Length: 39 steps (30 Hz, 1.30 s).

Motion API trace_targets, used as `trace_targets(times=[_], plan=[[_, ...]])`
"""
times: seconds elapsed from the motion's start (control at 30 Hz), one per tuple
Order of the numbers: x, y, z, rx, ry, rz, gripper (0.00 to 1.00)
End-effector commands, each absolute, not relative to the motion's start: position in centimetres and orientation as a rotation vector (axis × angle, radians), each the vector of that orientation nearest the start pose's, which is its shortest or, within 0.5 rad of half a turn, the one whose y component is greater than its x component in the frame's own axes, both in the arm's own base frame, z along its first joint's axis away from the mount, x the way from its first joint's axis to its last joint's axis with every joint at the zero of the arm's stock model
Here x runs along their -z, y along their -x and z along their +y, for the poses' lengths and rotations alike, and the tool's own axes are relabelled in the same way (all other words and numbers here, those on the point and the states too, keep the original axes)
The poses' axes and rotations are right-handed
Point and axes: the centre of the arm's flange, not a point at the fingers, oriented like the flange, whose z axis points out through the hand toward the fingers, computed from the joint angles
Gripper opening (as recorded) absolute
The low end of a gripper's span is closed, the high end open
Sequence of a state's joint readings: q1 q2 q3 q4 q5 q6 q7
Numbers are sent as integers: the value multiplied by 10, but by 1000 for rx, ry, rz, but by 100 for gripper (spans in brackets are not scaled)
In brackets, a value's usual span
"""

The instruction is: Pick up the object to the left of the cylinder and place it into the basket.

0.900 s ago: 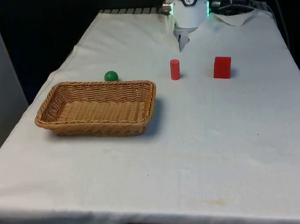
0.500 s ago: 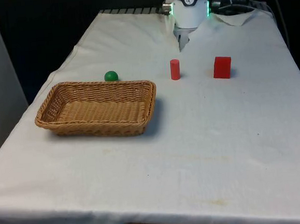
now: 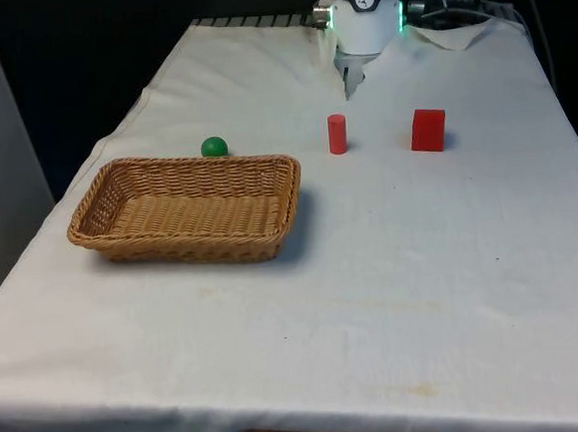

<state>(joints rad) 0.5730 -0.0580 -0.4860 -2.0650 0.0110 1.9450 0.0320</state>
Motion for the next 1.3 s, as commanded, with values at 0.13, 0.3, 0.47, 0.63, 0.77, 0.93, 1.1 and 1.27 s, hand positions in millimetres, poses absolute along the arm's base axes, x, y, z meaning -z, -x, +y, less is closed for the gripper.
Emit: trace_targets(times=[0.13,0.3,0.47,0.63,0.77,0.93,1.1,1.27], plan=[[-439,-515,50,-82,3110,-81,100],[-426,-505,55,-75,3102,-87,100],[-410,-495,60,-70,3093,-93,100],[-402,-490,64,-63,3090,-97,100],[-390,-483,68,-57,3086,-97,100],[-379,-477,73,-44,3080,-99,100],[-370,-472,76,-35,3074,-95,100],[-356,-464,83,-19,3068,-82,100]])
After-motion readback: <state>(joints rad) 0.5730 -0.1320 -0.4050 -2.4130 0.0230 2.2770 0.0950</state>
